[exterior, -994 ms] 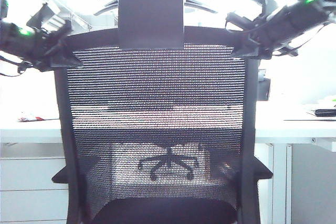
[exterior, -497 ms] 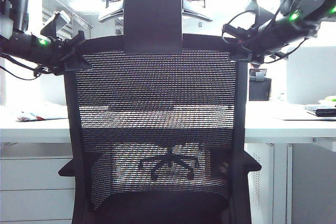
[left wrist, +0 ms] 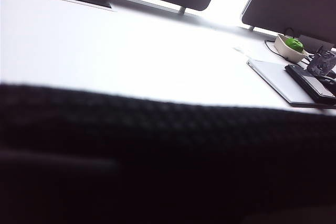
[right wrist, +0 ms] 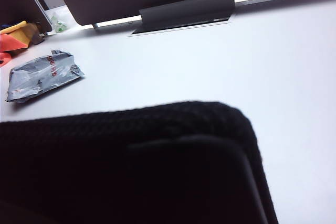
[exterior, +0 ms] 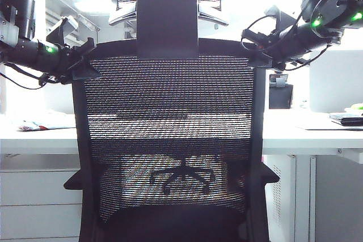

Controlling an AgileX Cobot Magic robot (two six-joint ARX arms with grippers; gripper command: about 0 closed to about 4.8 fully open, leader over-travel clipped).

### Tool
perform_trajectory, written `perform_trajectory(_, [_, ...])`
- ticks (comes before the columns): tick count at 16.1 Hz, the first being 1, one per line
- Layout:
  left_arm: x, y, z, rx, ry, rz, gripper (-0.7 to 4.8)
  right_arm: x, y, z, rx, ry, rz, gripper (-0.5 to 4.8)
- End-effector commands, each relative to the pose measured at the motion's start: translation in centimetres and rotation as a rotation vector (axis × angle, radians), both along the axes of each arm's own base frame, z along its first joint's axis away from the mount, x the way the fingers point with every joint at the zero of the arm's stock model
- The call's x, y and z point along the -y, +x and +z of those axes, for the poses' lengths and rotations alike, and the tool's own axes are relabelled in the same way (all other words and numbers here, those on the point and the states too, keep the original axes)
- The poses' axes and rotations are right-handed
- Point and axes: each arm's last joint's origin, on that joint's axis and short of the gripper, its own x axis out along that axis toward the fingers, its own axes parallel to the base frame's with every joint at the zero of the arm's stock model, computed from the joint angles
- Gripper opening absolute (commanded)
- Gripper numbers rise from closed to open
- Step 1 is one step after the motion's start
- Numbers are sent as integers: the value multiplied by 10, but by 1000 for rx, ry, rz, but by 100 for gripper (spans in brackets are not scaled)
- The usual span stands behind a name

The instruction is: Push the black chair under the table.

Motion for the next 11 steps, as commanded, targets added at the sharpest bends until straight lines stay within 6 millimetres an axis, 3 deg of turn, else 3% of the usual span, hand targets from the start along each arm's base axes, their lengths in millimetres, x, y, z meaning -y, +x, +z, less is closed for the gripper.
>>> perform_trajectory(1, [-6, 3, 7, 48, -1, 68, -6, 15, 12, 7, 33, -7, -89, -5])
perform_trajectory(7, [-2, -2, 12, 25, -54, -92, -5, 11, 1, 3, -55, -1, 3, -5])
perform_trajectory(11, [0, -32, 27, 21, -57, -102, -6, 14, -43, 2, -52, 28, -8, -5])
